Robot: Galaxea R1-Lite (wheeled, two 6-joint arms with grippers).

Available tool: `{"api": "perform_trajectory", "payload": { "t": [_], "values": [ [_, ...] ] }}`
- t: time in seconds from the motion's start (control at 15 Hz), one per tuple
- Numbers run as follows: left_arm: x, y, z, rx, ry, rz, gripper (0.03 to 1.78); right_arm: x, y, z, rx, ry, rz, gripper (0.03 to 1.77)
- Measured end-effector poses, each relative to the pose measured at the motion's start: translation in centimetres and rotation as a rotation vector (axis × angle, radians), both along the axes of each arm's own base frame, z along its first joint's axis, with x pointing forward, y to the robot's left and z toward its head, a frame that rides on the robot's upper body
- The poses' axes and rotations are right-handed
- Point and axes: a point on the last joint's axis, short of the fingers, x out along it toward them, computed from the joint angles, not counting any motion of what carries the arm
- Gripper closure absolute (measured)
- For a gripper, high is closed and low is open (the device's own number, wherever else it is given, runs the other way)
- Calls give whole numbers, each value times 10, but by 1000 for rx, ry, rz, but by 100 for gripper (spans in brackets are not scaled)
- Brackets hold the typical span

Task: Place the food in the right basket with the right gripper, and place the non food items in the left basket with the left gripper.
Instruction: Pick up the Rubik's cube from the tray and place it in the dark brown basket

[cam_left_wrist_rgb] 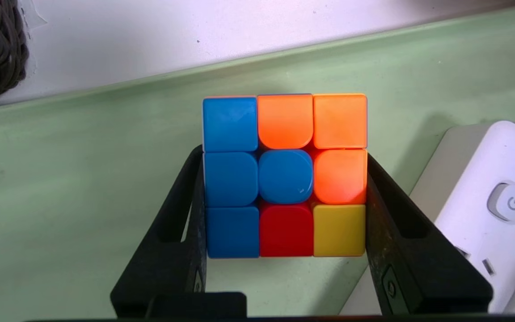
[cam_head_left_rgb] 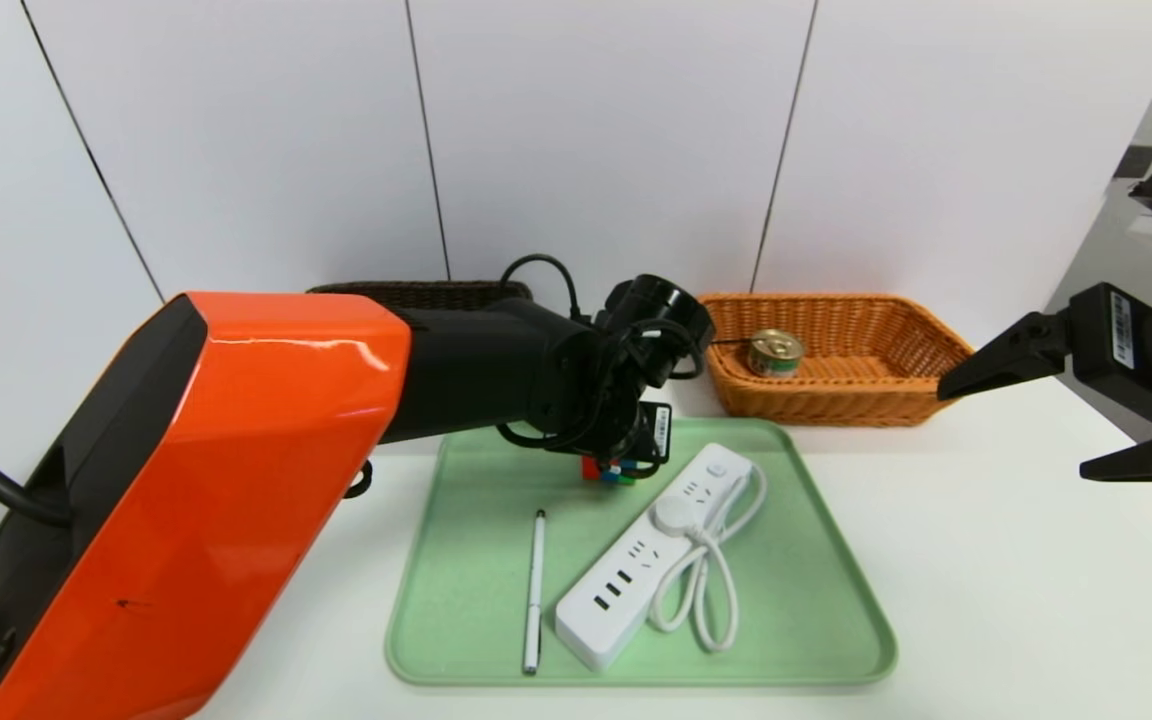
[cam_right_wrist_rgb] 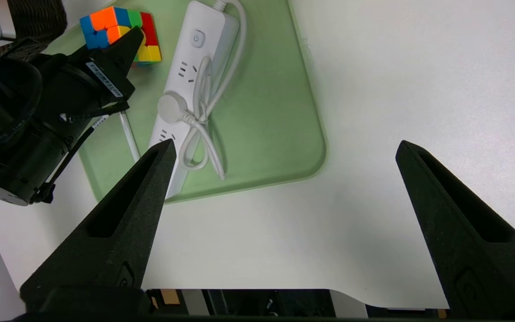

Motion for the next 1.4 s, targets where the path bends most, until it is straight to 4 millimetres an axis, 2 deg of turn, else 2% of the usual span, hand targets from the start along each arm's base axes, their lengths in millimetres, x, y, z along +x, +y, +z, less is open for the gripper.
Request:
{"api": "perform_trajectory", "payload": {
  "t": [0.2,0.4,0.73,0.87,1.0,1.2,1.4],
  "values": [
    [-3,3,11,-14,-13,-2,86,0,1,-1,-1,2,4,10],
    [-12,8,33,-59,-27,-46,87,0,1,-4,-2,15,2,10],
    [-38,26,94,-169,-97,-193,88,0,1,-4,-1,14,3,10],
    [-38,47,119,-157,-169,-207,88,0,1,-4,-1,12,3,10],
    [-28,79,136,-150,-219,-167,88,0,1,-3,0,8,4,10],
    [-4,129,149,-156,-247,-76,88,0,1,0,3,-4,7,10],
    [20,182,152,-142,-262,18,88,1,3,2,15,-24,9,10]
  ]
}}
